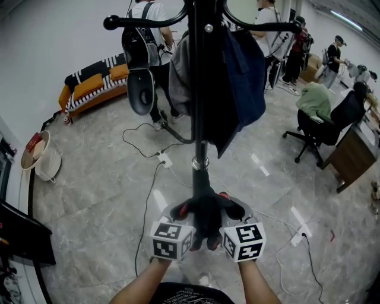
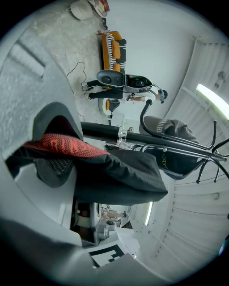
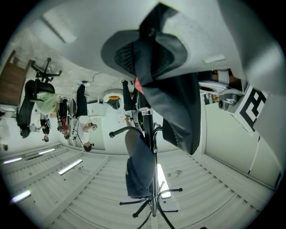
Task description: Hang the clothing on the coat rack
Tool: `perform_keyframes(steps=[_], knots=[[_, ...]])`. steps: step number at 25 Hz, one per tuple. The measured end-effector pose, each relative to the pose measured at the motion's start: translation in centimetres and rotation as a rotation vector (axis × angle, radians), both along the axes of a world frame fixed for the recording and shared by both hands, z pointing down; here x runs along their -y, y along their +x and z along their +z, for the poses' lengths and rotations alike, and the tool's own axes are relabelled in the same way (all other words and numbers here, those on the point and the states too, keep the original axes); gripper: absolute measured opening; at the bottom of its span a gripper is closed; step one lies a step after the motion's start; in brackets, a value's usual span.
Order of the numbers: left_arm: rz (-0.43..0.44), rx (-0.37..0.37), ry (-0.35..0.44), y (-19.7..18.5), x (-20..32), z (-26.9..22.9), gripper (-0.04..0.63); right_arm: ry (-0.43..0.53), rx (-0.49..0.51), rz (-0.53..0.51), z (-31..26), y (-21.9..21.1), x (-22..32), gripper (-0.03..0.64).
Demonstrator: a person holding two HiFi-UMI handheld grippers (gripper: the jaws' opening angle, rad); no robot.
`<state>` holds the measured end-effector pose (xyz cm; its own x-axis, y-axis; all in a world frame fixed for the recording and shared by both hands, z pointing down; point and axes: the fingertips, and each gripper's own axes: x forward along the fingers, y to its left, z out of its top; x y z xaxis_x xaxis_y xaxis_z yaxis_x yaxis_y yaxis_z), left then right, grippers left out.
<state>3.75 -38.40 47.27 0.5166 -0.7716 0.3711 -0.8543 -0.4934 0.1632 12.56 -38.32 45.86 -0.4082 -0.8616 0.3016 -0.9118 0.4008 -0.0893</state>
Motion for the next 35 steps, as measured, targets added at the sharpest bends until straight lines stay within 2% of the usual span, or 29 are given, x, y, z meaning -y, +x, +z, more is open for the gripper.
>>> perform_keyframes(steps=[23,35], knots=[[-0.025,0.024,0.026,-0.1,-1.9,0.0,0.031,0.017,-0.070,-0.065,0.6,-1.1,-3.0,0.049],[-0.055,0.011,0.055,-0.3,-3.2,-0.9,0.095,0.030,-0.074,-0.096,0.4,-1.3,-4.4,0.074]])
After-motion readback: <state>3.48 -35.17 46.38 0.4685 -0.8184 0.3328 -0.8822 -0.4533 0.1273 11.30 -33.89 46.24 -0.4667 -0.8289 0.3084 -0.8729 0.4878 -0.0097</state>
